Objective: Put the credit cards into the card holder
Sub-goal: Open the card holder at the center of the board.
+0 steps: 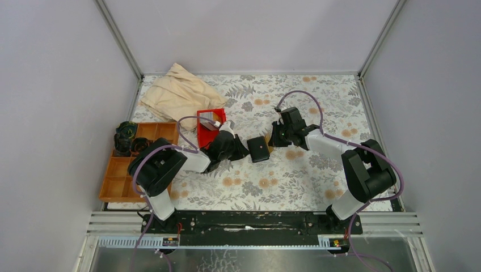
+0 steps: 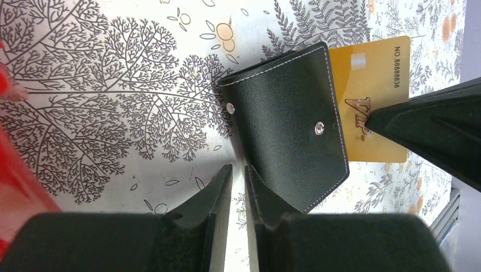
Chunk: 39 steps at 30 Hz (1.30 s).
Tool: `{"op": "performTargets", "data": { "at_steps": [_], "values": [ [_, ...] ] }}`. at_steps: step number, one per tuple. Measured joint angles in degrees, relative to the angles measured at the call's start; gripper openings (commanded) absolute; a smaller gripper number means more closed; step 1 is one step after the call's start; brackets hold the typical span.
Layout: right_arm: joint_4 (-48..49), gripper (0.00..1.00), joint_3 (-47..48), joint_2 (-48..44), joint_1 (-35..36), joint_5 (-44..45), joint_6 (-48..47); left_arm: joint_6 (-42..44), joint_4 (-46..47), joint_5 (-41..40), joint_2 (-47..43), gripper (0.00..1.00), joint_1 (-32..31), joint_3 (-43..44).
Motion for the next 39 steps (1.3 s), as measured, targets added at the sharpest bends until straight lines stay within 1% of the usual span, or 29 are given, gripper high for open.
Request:
{"op": "performTargets", "data": {
  "at_steps": [39],
  "values": [
    [2.03,0.00,-2.93,-1.49,-0.15,-0.44,1.99,-0.02,2.84,0.02,0.81,0.21,0.02,-0.66]
  ]
}}
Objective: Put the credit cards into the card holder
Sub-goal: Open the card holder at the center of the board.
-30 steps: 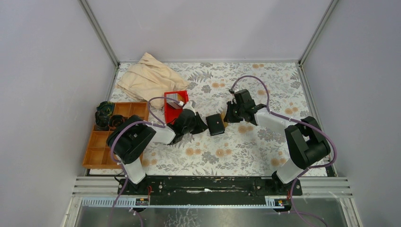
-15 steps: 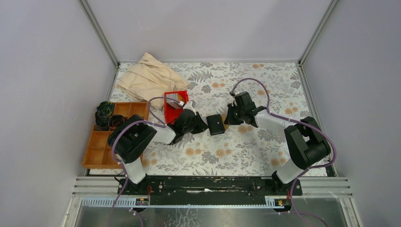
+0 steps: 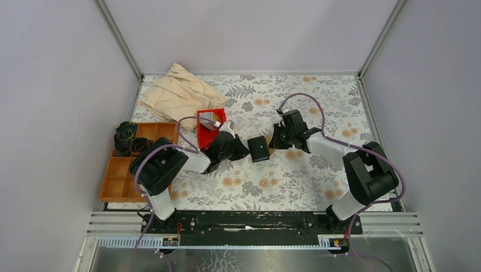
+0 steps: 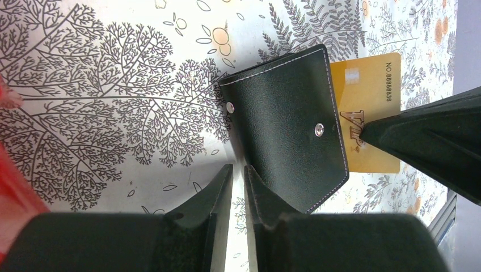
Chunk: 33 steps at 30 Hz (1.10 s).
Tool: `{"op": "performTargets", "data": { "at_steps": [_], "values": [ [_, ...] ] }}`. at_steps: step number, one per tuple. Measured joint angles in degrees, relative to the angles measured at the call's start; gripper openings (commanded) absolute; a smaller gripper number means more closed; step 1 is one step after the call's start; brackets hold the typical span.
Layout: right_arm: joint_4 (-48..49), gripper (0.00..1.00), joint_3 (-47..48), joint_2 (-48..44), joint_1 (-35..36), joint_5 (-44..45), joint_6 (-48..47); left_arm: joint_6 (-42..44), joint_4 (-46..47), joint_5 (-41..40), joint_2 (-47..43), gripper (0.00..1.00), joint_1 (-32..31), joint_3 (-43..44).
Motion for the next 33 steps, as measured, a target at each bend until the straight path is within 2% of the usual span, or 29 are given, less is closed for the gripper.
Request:
{"op": "performTargets", "data": {
  "at_steps": [33],
  "values": [
    [0.02,0.00,-0.24,-1.01,-0.02,-0.07,0.02,-0.07,1.29,0.11,0.42,0.20,0.00,-0.26]
  ]
}}
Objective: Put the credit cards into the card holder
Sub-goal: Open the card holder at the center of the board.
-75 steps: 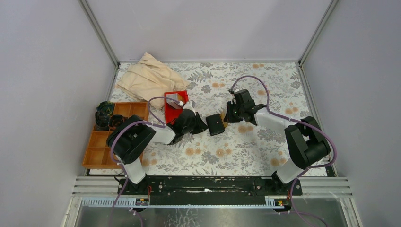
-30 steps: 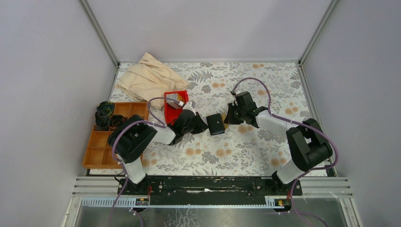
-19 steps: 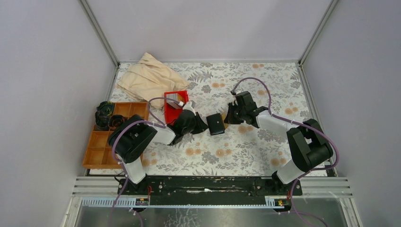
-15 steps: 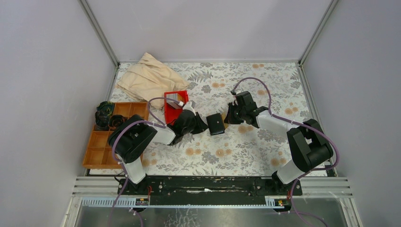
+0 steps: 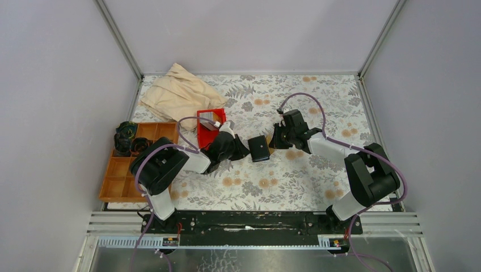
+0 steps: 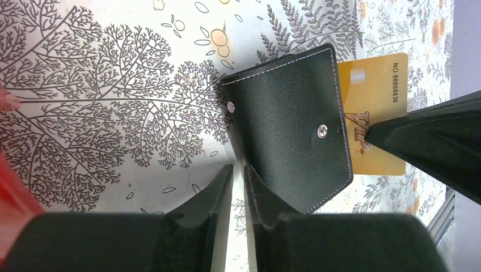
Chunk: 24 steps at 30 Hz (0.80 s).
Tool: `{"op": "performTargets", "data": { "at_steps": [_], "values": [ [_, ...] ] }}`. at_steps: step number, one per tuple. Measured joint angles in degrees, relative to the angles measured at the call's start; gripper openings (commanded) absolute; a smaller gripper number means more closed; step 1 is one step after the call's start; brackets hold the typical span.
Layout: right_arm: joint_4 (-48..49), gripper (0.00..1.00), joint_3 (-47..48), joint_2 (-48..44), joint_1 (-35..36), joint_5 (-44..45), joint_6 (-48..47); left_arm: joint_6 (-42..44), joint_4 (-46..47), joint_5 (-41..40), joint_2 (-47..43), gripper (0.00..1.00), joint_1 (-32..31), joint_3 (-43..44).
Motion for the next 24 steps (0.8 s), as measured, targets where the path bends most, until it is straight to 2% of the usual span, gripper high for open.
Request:
{"op": "performTargets", "data": {
  "at_steps": [24],
  "values": [
    [1.27,0.00,-1.20,-0.92,-0.02,-1.31,1.27,-0.15,0.44,0.07,0.00,0.20,0.00,-0.26]
  ]
}}
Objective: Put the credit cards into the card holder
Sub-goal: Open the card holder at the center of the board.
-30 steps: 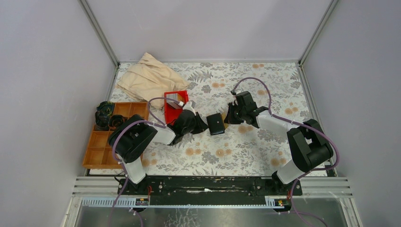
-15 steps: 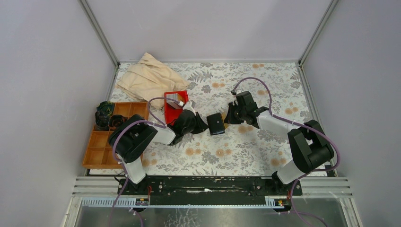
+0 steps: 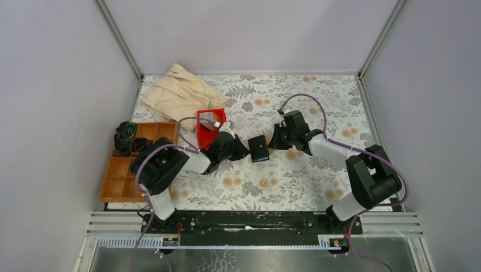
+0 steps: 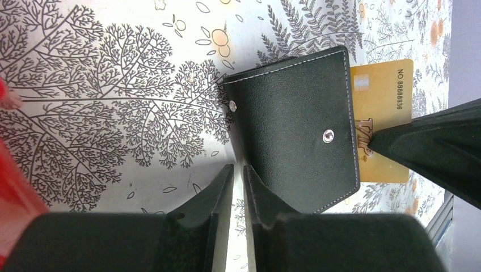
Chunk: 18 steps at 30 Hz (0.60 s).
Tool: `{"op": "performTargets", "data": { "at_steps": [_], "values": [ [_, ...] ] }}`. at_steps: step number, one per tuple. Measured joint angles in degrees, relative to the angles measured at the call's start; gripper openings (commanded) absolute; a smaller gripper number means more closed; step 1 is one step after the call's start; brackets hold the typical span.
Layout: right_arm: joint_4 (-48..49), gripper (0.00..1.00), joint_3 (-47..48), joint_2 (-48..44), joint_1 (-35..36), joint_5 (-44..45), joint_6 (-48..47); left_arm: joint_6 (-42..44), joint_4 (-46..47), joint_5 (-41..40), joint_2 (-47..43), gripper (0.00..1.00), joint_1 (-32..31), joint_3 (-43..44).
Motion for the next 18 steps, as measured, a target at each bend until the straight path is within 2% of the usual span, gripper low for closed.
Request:
{"op": "performTargets", "data": {
  "at_steps": [18],
  "values": [
    [5.05,0.00,-3.87,-2.03,-0.04,-2.69,3.69,-0.48,2.97,0.02,0.79,0.18,-0.76,-0.98]
  ]
}}
